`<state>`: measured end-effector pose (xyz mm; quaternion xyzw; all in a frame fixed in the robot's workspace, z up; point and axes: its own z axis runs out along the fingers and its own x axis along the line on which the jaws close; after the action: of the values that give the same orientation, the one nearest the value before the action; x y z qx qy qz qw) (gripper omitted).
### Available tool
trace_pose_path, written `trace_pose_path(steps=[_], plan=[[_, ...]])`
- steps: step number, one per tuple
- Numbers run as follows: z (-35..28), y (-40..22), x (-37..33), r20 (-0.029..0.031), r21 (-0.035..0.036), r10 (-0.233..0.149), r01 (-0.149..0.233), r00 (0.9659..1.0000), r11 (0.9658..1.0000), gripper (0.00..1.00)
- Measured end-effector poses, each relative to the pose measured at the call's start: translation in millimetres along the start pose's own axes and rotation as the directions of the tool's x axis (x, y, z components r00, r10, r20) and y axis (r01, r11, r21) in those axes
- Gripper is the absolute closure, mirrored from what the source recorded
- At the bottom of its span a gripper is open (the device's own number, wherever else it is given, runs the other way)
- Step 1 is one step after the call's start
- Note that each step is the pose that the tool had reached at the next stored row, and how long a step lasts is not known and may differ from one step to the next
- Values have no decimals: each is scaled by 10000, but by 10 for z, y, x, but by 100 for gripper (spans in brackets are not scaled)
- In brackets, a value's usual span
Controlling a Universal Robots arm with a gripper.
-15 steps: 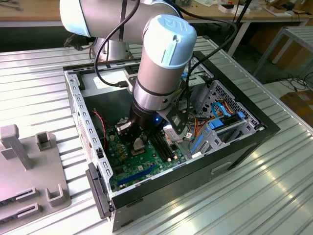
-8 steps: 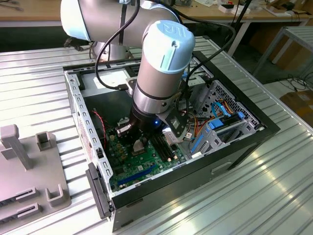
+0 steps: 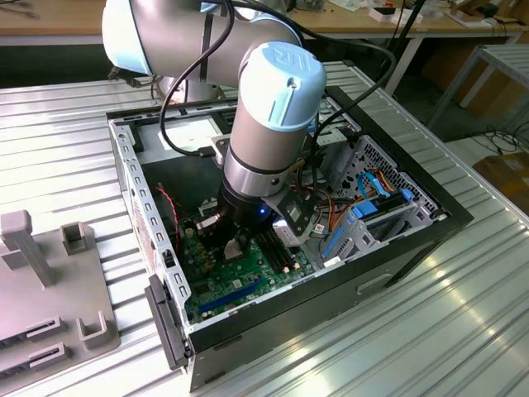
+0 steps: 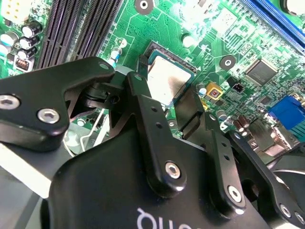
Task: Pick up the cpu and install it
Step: 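Place the cpu into insertion slot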
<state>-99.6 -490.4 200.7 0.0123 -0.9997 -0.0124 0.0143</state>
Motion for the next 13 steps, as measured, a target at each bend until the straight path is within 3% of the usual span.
trace_pose_path(steps=[13], plan=[[24,-1,-11,-1,-6,41,-41,10000,10000,53]])
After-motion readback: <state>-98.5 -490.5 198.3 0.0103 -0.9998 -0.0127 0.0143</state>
